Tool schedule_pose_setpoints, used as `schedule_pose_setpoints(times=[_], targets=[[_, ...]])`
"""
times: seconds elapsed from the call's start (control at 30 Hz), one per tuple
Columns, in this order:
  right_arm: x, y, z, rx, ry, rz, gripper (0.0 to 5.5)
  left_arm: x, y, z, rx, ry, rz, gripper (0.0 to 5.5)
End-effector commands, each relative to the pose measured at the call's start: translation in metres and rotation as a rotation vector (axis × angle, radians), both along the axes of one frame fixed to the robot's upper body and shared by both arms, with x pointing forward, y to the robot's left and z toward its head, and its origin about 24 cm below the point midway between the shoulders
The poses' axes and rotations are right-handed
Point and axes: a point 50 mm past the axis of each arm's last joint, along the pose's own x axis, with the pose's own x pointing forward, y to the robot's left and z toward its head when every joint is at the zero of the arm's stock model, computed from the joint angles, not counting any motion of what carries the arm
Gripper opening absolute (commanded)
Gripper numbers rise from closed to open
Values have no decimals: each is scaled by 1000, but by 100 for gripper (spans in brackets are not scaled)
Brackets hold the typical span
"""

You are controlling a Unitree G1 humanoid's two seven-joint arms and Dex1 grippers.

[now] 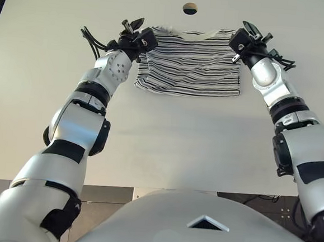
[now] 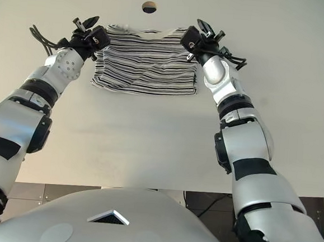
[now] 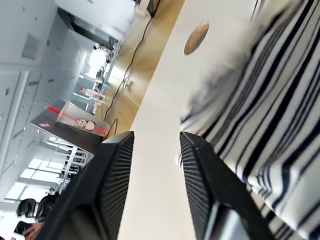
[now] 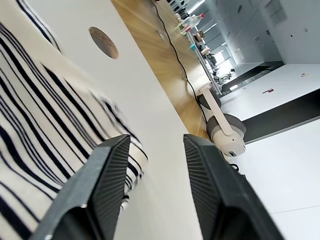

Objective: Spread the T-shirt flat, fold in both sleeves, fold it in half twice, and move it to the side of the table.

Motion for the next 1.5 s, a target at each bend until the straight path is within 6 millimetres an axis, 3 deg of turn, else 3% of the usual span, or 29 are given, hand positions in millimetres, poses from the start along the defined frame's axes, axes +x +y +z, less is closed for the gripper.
schedule_pose_setpoints(times=[0.03, 0.1, 0.2, 0.27, 0.33, 0.4, 0.47, 0.57, 0.67, 0.9, 1.2, 1.3, 1.4, 1.5], targets=[[7, -2, 11, 25, -34, -40, 253, 11, 8, 15, 32, -73, 94, 232], [-3, -10, 11, 44, -94, 35, 253, 9, 20, 21, 16, -161, 124, 258], [-50, -23, -3, -7, -140, 277, 253, -8, 29, 19, 10, -285, 39, 264], [-86, -22, -12, -62, -94, 406, 253, -29, 14, 19, -20, -368, -135, 264], [-107, -21, -20, -142, -37, 475, 253, -51, -12, 23, -29, -406, -316, 264], [-108, -22, -28, -242, 14, 490, 253, -70, -40, 22, 36, -400, -489, 264], [-100, -21, -37, -323, 55, 484, 253, -78, -54, 20, 114, -383, -578, 264], [-89, -20, -47, -449, 94, 494, 253, -74, -64, 22, 220, -394, -613, 264], [-90, -16, -48, -484, 100, 544, 253, -69, -71, 13, 345, -355, -640, 264], [-115, -24, -47, -487, 131, 603, 253, -67, -10, -22, 562, -181, -461, 264], [-119, -26, -36, -500, 138, 611, 253, -88, 22, -37, 579, -99, -350, 264], [-123, -32, -30, -504, 136, 615, 253, -91, 21, -22, 467, -185, -284, 264], [-131, -35, -26, -508, 149, 640, 253, -95, 9, 23, 199, -414, -192, 264], [-141, -34, -22, -506, 157, 670, 253, -101, 12, 58, 16, -570, -87, 264]])
